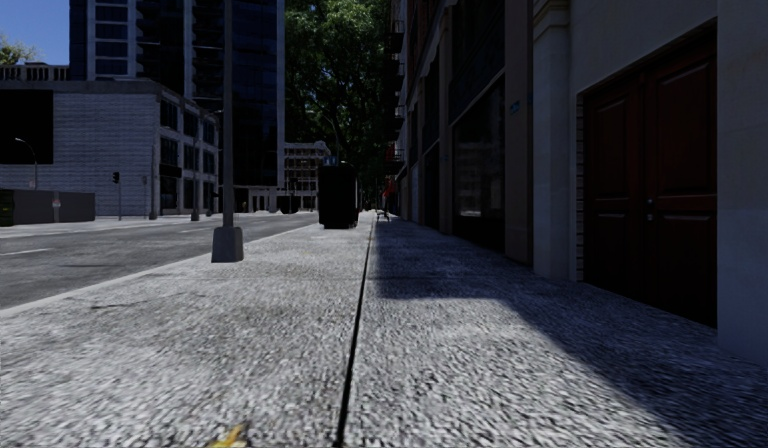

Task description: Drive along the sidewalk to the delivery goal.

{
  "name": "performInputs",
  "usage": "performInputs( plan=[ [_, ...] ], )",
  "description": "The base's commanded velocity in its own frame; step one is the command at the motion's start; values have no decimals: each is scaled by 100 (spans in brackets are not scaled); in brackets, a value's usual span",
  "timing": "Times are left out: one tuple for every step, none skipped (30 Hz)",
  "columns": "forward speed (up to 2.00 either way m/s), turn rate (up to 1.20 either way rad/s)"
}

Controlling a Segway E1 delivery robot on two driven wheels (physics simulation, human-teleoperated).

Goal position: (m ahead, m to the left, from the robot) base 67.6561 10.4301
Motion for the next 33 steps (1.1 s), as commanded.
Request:
performInputs(
  plan=[
    [200, 0],
    [200, 0],
    [200, 0],
    [200, 0],
    [200, 0],
    [200, 0],
    [200, 0],
    [200, 0],
    [200, 0],
    [200, 0],
    [200, 0],
    [200, 0],
    [200, 0],
    [200, 0],
    [200, 0],
    [200, 0],
    [200, 0],
    [200, 0],
    [200, 0],
    [200, 0],
    [200, 0],
    [200, 0],
    [200, 0],
    [200, 0],
    [200, 0],
    [200, 0],
    [200, 0],
    [200, 0],
    [200, 0],
    [200, 0],
    [200, 0],
    [200, 0],
    [200, 0]
  ],
)
